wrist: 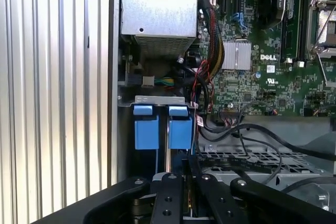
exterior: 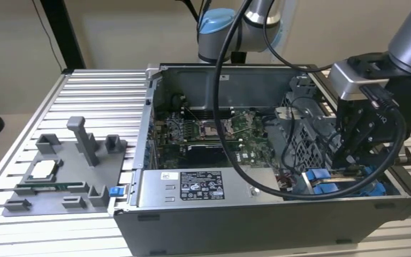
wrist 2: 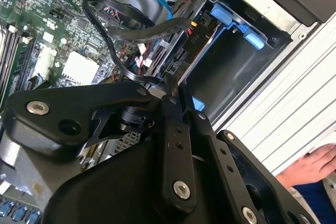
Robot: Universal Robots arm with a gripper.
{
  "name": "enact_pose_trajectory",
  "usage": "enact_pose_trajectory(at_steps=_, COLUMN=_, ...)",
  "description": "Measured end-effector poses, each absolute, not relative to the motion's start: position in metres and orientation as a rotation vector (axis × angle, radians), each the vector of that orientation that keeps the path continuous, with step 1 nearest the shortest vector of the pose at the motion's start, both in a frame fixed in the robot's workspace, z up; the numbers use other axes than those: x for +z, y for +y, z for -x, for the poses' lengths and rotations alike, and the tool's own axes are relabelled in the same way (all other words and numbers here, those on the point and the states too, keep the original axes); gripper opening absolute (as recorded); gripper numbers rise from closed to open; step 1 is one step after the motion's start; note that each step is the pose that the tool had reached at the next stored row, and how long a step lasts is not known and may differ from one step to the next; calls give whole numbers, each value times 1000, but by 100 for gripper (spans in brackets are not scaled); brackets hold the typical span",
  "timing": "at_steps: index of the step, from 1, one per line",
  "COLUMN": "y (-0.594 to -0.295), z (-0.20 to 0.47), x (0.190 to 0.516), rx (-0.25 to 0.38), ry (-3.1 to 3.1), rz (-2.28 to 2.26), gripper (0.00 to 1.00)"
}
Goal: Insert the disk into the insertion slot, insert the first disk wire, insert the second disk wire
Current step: 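Insert the second disk wire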
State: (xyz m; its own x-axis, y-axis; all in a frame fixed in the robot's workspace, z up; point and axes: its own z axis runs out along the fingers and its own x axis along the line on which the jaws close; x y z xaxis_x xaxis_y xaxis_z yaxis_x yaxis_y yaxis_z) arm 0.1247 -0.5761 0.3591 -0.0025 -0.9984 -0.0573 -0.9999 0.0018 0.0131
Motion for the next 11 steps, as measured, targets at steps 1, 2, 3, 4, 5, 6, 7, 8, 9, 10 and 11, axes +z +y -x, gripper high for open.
enact_pose_trajectory(at_steps=1, y=-576, z=-125, x=359, rx=75, ry=2200, rz=2195, gripper=0)
enact_pose_trajectory(at_steps=2, y=-576, z=-125, x=358, rx=71, ry=2198, rz=2194, gripper=0)
enact_pose_trajectory(at_steps=3, y=-576, z=-125, x=358, rx=66, ry=2196, rz=2192, gripper=0)
enact_pose_trajectory(at_steps=4, y=-576, z=-125, x=357, rx=61, ry=2193, rz=2190, gripper=0)
enact_pose_trajectory(at_steps=5, y=-576, z=-125, x=357, rx=56, ry=2191, rz=2187, gripper=0)
enact_pose_trajectory(at_steps=6, y=-576, z=-125, x=356, rx=50, ry=2188, rz=2185, gripper=0)
enact_pose_trajectory(at_steps=7, y=-576, z=-125, x=355, rx=46, ry=2185, rz=2182, gripper=0)
enact_pose_trajectory(at_steps=8, y=-576, z=-125, x=355, rx=41, ry=2182, rz=2180, gripper=0)
enact_pose_trajectory(at_steps=9, y=-576, z=-125, x=355, rx=37, ry=2179, rz=2177, gripper=0)
enact_pose_trajectory(at_steps=10, y=-576, z=-125, x=354, rx=33, ry=2176, rz=2174, gripper=0)
enact_pose_trajectory(at_steps=11, y=-576, z=-125, x=354, rx=29, ry=2174, rz=2172, gripper=0)
